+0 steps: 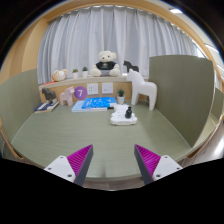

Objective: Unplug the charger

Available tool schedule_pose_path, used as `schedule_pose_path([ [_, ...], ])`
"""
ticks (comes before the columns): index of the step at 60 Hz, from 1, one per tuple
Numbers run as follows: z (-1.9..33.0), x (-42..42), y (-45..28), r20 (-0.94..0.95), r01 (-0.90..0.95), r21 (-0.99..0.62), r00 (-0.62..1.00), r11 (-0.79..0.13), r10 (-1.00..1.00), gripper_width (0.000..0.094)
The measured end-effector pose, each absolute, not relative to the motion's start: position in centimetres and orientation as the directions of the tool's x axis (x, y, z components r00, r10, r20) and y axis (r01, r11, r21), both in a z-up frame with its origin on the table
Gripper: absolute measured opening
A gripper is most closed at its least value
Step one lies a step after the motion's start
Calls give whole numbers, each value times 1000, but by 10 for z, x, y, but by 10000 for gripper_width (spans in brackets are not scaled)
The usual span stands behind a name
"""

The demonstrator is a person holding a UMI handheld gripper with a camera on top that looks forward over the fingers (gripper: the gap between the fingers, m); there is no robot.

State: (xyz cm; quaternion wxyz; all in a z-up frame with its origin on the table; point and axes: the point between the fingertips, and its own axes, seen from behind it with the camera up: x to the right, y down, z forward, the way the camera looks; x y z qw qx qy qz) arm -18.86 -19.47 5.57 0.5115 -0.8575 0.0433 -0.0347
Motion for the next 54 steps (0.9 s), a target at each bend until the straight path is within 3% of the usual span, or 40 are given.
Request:
schedule_pose_path([
  [20, 34, -97, -3, 64, 10, -888, 993, -459, -102, 703],
  [28, 13, -83, 43, 46, 0, -876, 995, -482, -83, 520],
  [30, 5, -79, 48, 46, -4, -867, 995, -498, -88, 336],
  [33, 5, -88, 54, 13, -15, -873, 999, -488, -53, 222],
  [50, 0, -86, 56, -62, -98, -850, 994, -518, -86, 82],
  [54, -2, -86, 57, -43, -80, -820, 996, -566, -78, 57],
])
